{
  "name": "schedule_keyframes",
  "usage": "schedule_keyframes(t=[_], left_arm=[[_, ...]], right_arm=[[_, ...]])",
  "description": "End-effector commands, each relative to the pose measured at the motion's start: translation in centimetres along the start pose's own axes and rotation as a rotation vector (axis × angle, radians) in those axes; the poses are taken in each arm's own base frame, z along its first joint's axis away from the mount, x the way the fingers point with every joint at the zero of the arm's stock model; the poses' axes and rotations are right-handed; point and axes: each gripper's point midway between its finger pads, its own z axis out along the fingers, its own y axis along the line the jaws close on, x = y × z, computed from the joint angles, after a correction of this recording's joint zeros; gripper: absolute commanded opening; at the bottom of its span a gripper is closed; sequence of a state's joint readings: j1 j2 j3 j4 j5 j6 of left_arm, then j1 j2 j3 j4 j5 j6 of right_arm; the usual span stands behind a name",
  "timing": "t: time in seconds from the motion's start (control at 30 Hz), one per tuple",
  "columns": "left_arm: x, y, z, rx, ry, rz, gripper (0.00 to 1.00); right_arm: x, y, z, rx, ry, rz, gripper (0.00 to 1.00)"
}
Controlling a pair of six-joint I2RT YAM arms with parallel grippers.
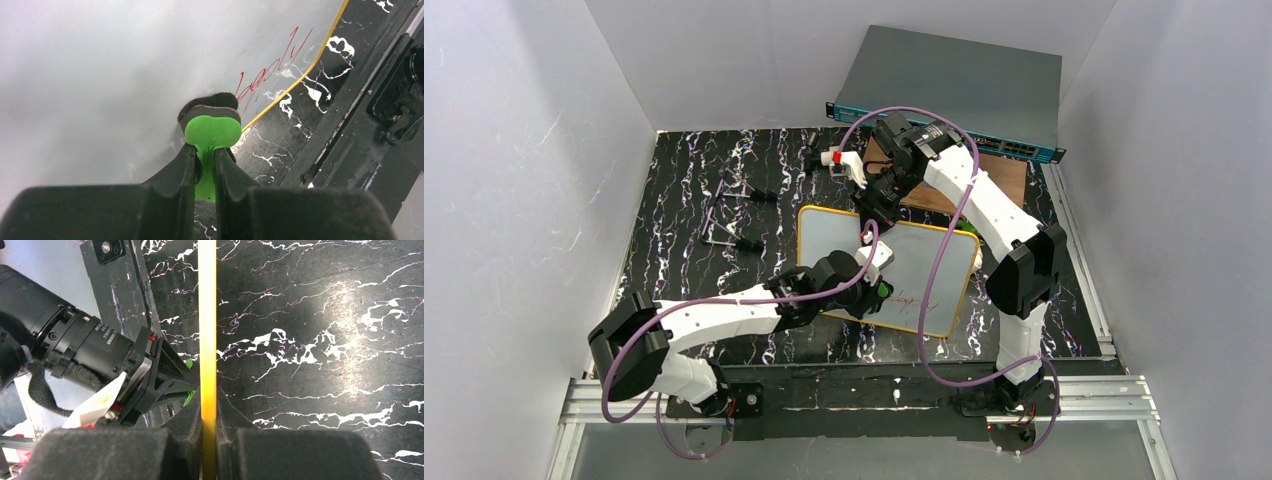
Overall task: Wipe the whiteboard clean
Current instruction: Erase the center of the board with the whiteboard.
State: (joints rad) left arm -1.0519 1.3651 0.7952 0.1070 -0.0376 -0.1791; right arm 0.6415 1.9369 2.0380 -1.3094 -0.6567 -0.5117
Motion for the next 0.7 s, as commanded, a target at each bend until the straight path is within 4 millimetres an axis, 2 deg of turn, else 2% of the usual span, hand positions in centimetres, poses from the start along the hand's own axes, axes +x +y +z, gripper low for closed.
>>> schedule_keyframes(t=[0.0, 0.17, 0.27, 0.33, 0.43, 0.67], left_arm=[[2.1, 2.2, -0.3, -0.07, 0.016, 0.006, 0.0], [5.7, 1.7, -0.5, -0.041, 0.073, 0.011, 0.0], [6.6, 1.4, -0.7, -0.03, 0.073, 0.011, 0.0], [6.5, 1.2, -0.8, -0.028, 0.057, 0.005, 0.0], [5.2, 1.2, -0.8, -0.035, 0.013, 0.002, 0.0], [-0.1, 1.5, -0.1, -0.065, -0.098, 0.006, 0.0]], right_arm=[[0.2, 2.1, -0.3, -0.06, 0.0, 0.035, 0.01], [0.2, 2.1, -0.2, -0.064, 0.0, 0.037, 0.01], [0.2, 2.1, -0.2, -0.067, 0.0, 0.037, 0.01], [0.1, 2.3, -0.2, -0.073, -0.002, 0.037, 0.01], [-0.1, 2.1, -0.2, -0.067, -0.01, 0.04, 0.01], [-0.6, 1.6, -0.3, -0.037, -0.021, 0.046, 0.01]])
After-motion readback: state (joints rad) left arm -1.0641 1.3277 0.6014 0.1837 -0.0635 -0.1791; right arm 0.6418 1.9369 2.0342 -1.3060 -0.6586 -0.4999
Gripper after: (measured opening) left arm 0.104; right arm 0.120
